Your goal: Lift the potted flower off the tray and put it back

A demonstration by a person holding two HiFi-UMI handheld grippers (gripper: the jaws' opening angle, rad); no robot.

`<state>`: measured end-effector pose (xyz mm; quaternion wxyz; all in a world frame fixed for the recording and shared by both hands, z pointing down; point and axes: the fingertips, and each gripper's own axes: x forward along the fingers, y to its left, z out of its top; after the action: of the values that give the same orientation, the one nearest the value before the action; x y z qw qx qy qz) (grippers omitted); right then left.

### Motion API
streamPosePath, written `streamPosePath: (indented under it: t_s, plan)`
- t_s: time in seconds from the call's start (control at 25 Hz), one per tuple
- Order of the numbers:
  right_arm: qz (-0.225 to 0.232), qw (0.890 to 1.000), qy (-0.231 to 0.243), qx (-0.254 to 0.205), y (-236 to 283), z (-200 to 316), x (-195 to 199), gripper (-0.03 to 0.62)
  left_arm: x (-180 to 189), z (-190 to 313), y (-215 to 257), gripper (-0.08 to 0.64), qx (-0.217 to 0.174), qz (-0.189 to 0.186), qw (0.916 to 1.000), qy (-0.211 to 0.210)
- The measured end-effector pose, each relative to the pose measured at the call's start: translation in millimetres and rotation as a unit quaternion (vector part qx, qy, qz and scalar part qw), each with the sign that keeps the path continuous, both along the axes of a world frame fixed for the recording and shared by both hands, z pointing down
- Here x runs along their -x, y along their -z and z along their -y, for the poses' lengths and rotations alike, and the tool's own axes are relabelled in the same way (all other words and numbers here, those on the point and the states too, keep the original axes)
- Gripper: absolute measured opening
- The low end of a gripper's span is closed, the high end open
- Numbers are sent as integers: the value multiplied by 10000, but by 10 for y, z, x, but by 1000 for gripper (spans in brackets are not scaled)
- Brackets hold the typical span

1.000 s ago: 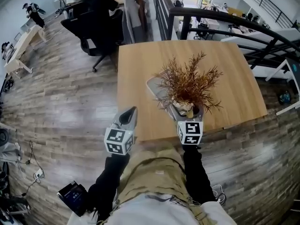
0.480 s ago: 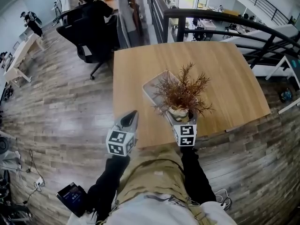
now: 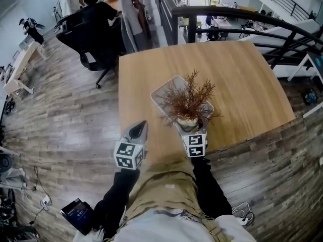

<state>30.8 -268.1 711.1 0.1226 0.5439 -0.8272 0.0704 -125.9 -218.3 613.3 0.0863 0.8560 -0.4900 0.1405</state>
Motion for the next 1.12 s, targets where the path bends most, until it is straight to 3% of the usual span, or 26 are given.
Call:
streamPosePath:
  t_s: [0.36,1.12]
  plan:
    - [-32,9999,6,108,-207,152,-35,465,59,68,-111,2,49,-10,9999,123]
    - [-29,9994,-71,349,-291,-37,31,466,139,-71,-116,2,296,-9,9993,233]
